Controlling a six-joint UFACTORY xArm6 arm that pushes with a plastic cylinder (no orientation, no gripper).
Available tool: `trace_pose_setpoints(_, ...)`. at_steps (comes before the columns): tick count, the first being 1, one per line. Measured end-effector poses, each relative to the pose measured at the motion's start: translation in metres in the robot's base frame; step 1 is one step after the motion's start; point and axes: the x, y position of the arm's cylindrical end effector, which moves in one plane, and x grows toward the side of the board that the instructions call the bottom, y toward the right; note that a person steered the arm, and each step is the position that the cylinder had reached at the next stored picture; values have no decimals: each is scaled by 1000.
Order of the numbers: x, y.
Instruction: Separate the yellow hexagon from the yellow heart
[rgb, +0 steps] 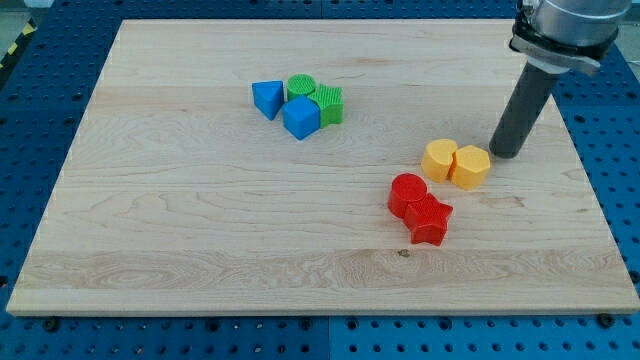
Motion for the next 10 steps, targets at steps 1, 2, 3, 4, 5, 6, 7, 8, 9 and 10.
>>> trace_pose_setpoints(1,22,-7)
trace_pose_setpoints(2,46,-17)
trace_pose_setpoints(3,57,-19)
trace_pose_setpoints(4,20,-3)
trace_pose_setpoints(5,-12,-8)
trace_pose_setpoints(6,-6,-46)
trace_pose_setpoints(7,23,-57)
trace_pose_setpoints(8,52,-57)
trace_pose_setpoints(9,62,-57)
trace_pose_setpoints(10,44,-48)
